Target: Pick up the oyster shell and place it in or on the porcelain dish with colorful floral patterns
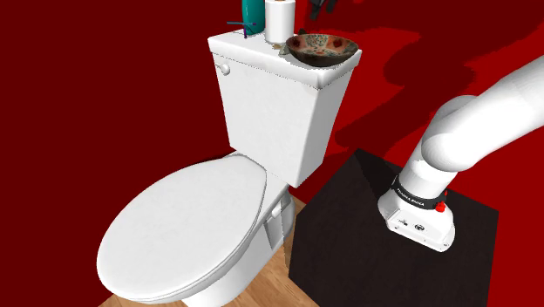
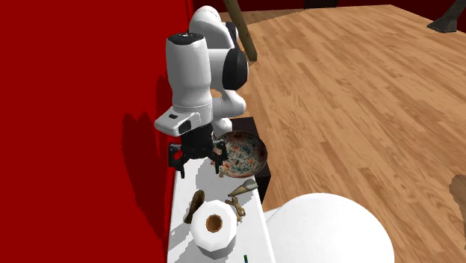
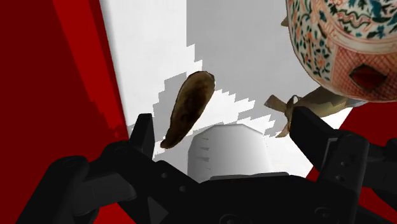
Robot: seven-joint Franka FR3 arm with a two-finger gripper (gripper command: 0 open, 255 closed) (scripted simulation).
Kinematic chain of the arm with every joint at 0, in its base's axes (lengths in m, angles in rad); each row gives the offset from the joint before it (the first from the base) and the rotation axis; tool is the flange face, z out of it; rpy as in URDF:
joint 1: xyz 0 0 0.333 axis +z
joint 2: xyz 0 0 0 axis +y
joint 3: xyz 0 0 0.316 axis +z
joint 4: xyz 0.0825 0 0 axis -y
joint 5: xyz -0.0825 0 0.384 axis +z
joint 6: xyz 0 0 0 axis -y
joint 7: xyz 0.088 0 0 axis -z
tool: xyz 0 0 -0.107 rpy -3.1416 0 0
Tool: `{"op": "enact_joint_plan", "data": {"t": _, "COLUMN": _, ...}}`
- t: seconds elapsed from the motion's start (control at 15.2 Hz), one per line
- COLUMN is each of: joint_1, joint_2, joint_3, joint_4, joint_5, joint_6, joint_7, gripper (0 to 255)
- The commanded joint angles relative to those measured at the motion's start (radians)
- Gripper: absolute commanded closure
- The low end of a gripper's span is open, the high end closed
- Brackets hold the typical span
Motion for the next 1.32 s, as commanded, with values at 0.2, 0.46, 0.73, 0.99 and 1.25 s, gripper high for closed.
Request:
{"op": "enact_joint_plan", "data": {"t": 0.2, "joint_1": 0.001, "joint_2": 0.032, "joint_3": -0.019, "joint_4": -0.024, "joint_5": -0.002, "joint_6": 0.075, "joint_7": -0.025, "gripper": 0}}
{"op": "enact_joint_plan", "data": {"t": 0.46, "joint_1": 0.002, "joint_2": 0.047, "joint_3": -0.023, "joint_4": -0.057, "joint_5": -0.002, "joint_6": 0.123, "joint_7": -0.026, "gripper": 0}}
{"op": "enact_joint_plan", "data": {"t": 0.73, "joint_1": 0.002, "joint_2": 0.047, "joint_3": -0.023, "joint_4": -0.057, "joint_5": -0.002, "joint_6": 0.123, "joint_7": -0.026, "gripper": 0}}
{"op": "enact_joint_plan", "data": {"t": 0.99, "joint_1": 0.002, "joint_2": 0.047, "joint_3": -0.023, "joint_4": -0.057, "joint_5": -0.002, "joint_6": 0.123, "joint_7": -0.026, "gripper": 0}}
{"op": "enact_joint_plan", "data": {"t": 1.25, "joint_1": 0.002, "joint_2": 0.047, "joint_3": -0.023, "joint_4": -0.057, "joint_5": -0.002, "joint_6": 0.123, "joint_7": -0.026, "gripper": 255}}
